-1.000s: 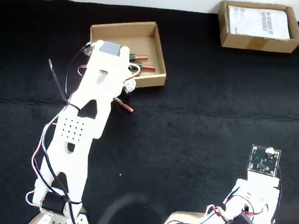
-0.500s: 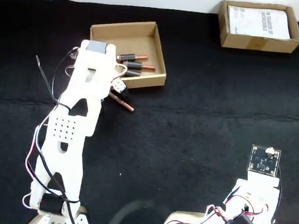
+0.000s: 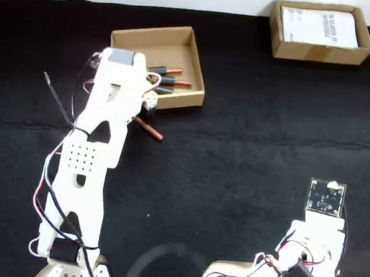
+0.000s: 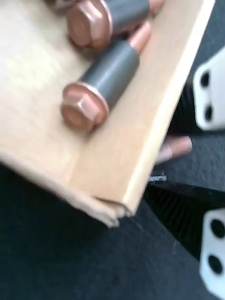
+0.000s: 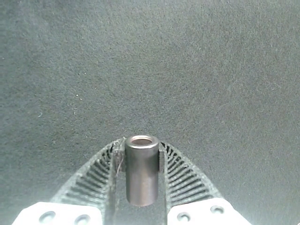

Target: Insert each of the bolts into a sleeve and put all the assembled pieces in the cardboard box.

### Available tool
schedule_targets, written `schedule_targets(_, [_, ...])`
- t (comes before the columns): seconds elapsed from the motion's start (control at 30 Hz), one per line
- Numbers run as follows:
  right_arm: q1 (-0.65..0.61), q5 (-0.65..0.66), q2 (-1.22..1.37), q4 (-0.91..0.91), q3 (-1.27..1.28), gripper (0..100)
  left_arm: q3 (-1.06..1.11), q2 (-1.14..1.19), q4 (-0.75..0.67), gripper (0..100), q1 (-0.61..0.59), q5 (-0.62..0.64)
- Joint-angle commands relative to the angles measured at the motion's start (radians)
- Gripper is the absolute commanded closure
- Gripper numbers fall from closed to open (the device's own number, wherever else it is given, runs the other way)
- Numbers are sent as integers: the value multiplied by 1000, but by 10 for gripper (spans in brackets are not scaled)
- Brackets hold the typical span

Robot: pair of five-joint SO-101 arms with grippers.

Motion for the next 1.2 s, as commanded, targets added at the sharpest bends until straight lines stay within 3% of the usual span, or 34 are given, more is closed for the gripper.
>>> schedule_targets(0.0, [-2, 3, -8, -5, -64, 991, 1, 4, -8, 994, -62, 11])
schedule_targets(0.2, [-2, -3, -8, -33, -65, 991, -21, -18, 14, 992, -56, 11])
schedule_targets(0.27, [-2, -61, -8, -64, -65, 991, -53, -47, 49, 992, -53, 8])
schedule_targets(0.4, [-22, -252, -7, -104, -128, 991, -73, -143, 54, 992, -33, -124])
schedule_targets(0.6, [-220, -565, -7, -97, -236, 991, -70, -332, 57, 992, 18, -265])
schedule_targets(0.77, [-483, -763, -7, -104, -280, 991, -13, -538, 58, 992, 39, -402])
schedule_targets(1.0, [-915, -634, -7, -97, -282, 991, 295, -946, 57, 992, 50, -560])
schedule_targets(1.17, [-1001, -560, -7, -97, -269, 991, 608, -1264, 57, 992, 81, -592])
